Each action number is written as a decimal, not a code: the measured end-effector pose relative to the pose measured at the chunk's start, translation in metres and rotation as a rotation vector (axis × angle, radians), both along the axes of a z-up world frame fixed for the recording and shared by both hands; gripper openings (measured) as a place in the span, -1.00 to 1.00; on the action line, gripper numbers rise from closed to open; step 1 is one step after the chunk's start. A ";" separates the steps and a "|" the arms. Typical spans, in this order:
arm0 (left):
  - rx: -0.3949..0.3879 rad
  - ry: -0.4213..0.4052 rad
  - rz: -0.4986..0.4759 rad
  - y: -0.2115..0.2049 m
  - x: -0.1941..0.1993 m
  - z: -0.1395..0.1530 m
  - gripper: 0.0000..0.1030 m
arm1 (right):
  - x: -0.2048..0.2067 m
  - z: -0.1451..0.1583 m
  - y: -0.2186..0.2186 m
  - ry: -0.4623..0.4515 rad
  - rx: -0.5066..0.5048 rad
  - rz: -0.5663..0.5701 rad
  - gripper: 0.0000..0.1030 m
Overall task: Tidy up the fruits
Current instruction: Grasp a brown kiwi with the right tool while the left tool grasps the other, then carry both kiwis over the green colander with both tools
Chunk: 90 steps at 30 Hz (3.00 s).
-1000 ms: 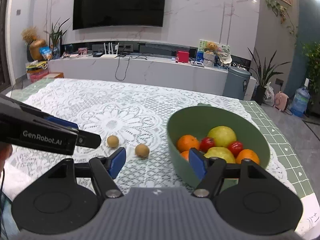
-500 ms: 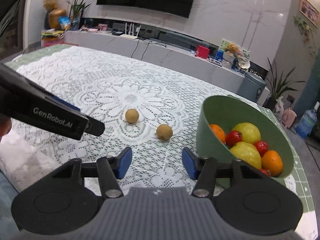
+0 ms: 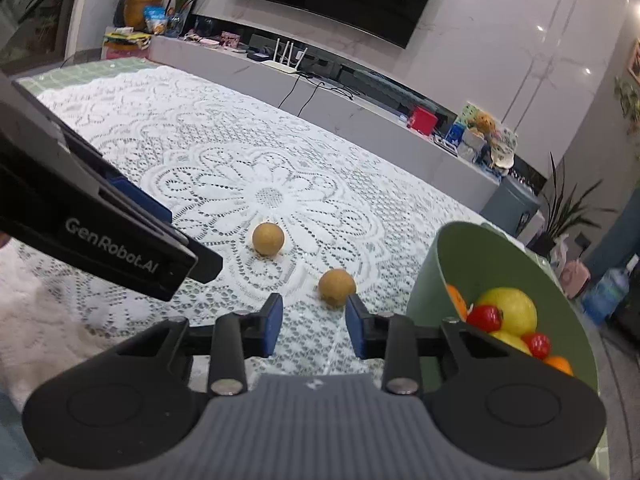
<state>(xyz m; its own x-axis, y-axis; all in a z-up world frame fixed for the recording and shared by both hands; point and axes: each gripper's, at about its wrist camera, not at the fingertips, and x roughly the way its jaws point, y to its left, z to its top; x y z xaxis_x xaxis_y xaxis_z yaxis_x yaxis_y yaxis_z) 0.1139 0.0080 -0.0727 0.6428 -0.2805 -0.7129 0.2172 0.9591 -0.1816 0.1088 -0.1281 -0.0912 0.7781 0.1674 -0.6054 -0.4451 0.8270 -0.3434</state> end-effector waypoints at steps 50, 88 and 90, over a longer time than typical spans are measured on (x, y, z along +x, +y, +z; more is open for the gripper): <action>0.034 0.059 -0.032 -0.023 0.072 -0.016 -0.48 | 0.039 -0.023 0.011 -0.017 -0.097 0.019 -0.60; -0.034 -0.097 -0.137 -0.061 -0.002 0.073 -0.47 | -0.032 0.089 -0.095 0.049 0.366 -0.129 -0.59; -0.051 -0.100 -0.153 -0.065 0.002 0.077 -0.47 | -0.029 0.094 -0.106 0.044 0.370 -0.152 -0.59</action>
